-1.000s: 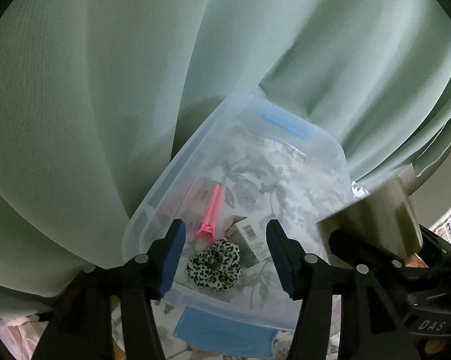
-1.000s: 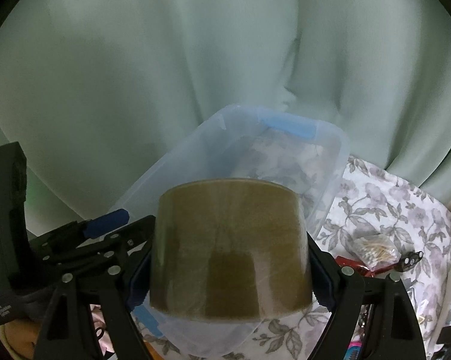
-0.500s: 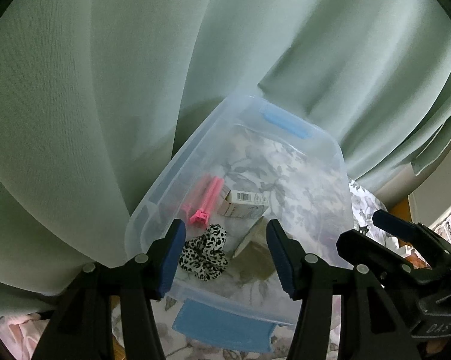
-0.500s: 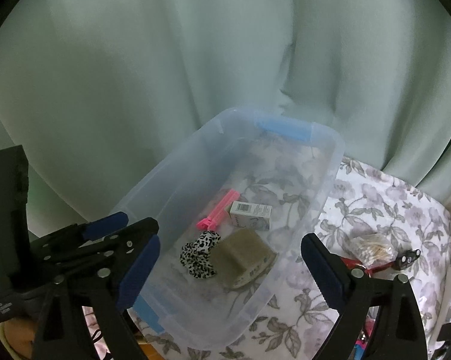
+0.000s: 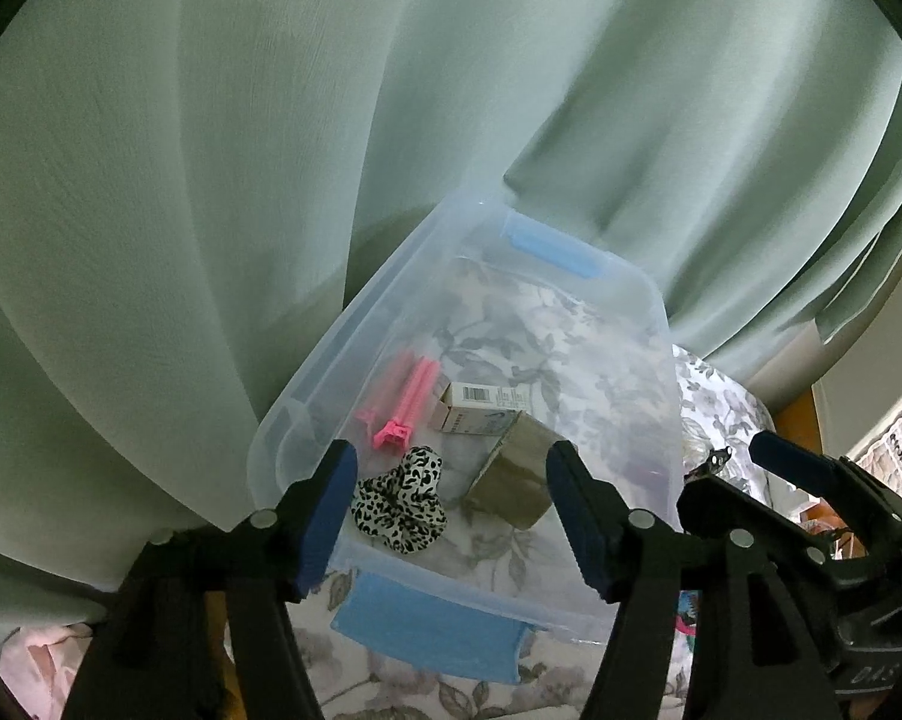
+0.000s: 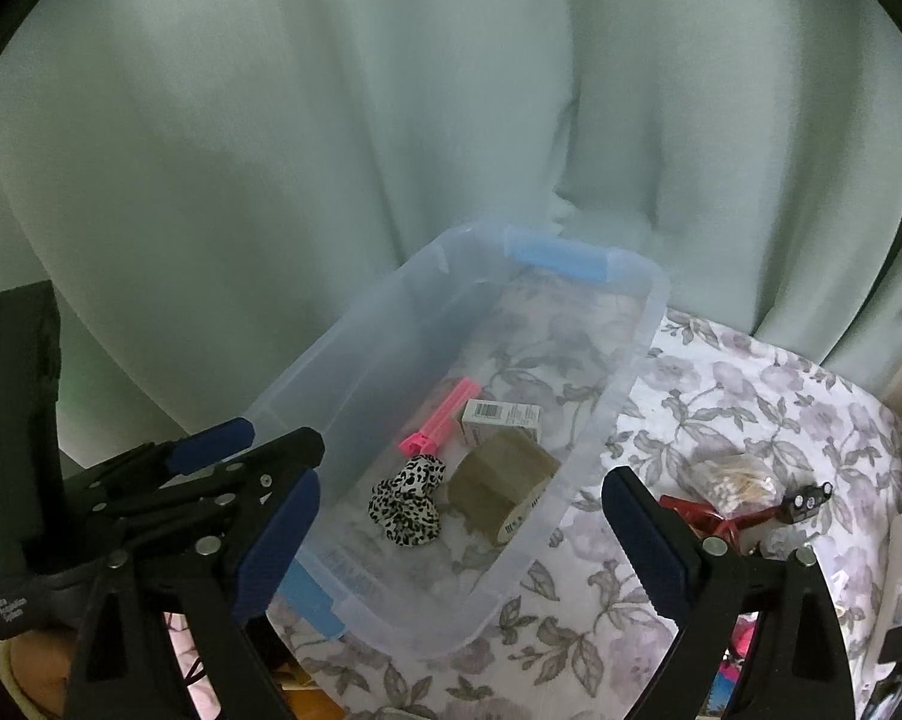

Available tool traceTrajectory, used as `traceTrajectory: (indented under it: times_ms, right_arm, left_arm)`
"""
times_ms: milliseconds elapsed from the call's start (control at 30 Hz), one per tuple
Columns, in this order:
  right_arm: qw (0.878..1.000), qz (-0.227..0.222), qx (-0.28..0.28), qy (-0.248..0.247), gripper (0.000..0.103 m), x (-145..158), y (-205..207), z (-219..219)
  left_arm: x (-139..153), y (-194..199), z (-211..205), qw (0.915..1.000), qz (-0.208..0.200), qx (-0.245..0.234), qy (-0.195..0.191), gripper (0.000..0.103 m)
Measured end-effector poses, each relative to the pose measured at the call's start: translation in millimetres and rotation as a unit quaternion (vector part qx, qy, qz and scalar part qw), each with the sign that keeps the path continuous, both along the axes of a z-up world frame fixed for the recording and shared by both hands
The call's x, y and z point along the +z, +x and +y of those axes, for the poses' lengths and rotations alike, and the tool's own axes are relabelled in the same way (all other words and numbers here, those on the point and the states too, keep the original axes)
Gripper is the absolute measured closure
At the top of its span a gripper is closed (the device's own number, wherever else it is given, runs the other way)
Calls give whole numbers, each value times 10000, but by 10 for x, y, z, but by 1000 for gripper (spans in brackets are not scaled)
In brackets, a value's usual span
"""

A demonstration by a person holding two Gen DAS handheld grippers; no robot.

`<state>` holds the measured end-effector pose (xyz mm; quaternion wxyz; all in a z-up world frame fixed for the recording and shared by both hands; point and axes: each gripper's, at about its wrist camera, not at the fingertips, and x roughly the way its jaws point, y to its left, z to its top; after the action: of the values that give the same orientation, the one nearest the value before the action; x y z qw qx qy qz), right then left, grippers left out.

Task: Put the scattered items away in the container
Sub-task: 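Move both grippers away from the box toward the pile of bangles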

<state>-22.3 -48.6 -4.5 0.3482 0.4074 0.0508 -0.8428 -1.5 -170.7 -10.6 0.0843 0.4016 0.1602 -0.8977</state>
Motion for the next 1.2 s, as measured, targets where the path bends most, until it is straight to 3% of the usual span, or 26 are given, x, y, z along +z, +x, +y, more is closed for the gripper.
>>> traceTrajectory:
  times_ms: [167,433,833,1200]
  right_arm:
    - [9999,10,-94,-67,6,27,62,115]
    - [9993,4,-328,-206,6,71,116,360]
    - [9962,55,-716,-483,4,138,219,811]
    - [9881,-126,-1269,-857,3,30,311,1459]
  left_arm:
    - [44,23,80,10000,26,-22,-70,30]
    - [121,60,251,9994,183,-26,-297,12]
    - [283,78,649,9967,476,-305,-582,4]
    - [392,79,1324,9850,832,-1020,-1115,4]
